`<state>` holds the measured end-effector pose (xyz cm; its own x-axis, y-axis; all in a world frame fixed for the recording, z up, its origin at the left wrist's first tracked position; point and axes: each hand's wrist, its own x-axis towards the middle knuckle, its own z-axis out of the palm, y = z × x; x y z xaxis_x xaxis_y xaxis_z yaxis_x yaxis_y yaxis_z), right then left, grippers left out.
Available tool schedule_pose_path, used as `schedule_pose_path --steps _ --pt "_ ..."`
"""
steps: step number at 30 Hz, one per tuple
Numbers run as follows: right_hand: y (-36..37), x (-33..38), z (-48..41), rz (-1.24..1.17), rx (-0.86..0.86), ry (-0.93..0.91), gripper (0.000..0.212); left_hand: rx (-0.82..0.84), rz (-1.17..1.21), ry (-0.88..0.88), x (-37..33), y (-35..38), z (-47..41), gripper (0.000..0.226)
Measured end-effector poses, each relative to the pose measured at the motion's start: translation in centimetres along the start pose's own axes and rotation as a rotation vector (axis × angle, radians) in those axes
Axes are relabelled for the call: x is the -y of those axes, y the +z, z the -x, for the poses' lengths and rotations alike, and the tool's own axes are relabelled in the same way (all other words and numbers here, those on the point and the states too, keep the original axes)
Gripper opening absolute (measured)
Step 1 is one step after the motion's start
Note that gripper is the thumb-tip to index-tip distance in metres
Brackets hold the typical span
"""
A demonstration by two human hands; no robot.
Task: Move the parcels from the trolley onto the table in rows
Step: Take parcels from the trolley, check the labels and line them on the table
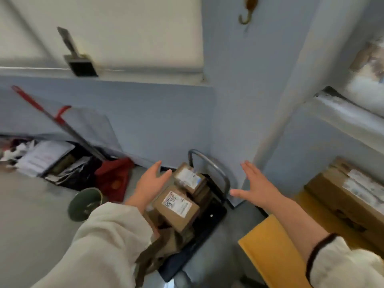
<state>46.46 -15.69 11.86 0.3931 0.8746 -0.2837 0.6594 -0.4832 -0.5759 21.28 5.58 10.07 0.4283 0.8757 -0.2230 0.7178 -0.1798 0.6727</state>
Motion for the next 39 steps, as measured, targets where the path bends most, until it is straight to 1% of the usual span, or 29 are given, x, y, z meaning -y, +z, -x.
schedule_pose_path --steps 3,5,7,9,12,15,19,21,23,25,27,28,30,33,36,39 --pt "4.9 5.2 -3.5 0.041 0.121 -0.088 0.101 -0.079 -0.067 -0.108 6.8 -5.9 1.8 0.068" --pt "8.2 8.1 -4.8 0.012 0.187 -0.089 0.097 -0.100 -0.040 -0.172 10.9 -8.4 3.1 0.069" --pt "11.2 10.1 -5.7 -0.064 0.227 -0.052 0.089 -0.111 -0.006 -0.234 14.5 -9.8 4.0 0.069" --pt "13.9 10.9 -6.5 -0.135 0.218 0.006 0.075 -0.097 0.004 -0.272 17.6 -10.1 4.1 0.069" --pt "17.3 10.3 -7.0 -0.229 0.219 0.169 0.067 -0.026 0.002 -0.293 20.7 -8.5 2.9 0.069" --pt "19.9 8.3 -6.6 -0.253 0.275 0.339 0.073 0.073 -0.014 -0.305 21.6 -5.1 0.5 0.071" --pt "23.3 4.7 -7.2 -0.391 0.346 0.585 0.076 0.255 -0.026 -0.300 21.2 0.7 -4.5 0.068" --pt "25.3 3.5 -8.5 -0.430 0.343 0.679 0.082 0.333 -0.034 -0.266 21.1 3.5 -7.4 0.068" --pt "27.3 2.7 -10.0 -0.478 0.298 0.753 0.082 0.383 -0.057 -0.230 21.3 6.1 -10.0 0.071" --pt "29.2 2.5 -11.7 -0.533 0.208 0.804 0.081 0.404 -0.081 -0.212 21.8 8.3 -11.9 0.074" --pt "31.1 2.4 -13.5 -0.597 0.133 0.836 0.079 0.404 -0.084 -0.240 22.6 10.3 -13.4 0.078" --pt "32.0 2.3 -14.1 -0.634 0.118 0.857 0.074 0.412 -0.071 -0.258 23.1 11.2 -13.8 0.078" --pt "33.5 2.2 -14.9 -0.762 0.121 0.925 0.066 0.440 -0.033 -0.290 24.0 12.7 -14.3 0.078" --pt "34.5 2.1 -15.2 -0.941 0.150 1.008 0.062 0.472 -0.004 -0.307 24.3 13.8 -14.5 0.070" --pt "33.9 2.0 -15.3 -1.060 0.118 1.011 0.058 0.467 0.033 -0.343 23.5 14.0 -14.1 0.068" --pt "32.2 2.6 -15.4 -1.086 0.092 0.969 0.057 0.430 0.019 -0.339 21.8 13.0 -13.9 0.067"
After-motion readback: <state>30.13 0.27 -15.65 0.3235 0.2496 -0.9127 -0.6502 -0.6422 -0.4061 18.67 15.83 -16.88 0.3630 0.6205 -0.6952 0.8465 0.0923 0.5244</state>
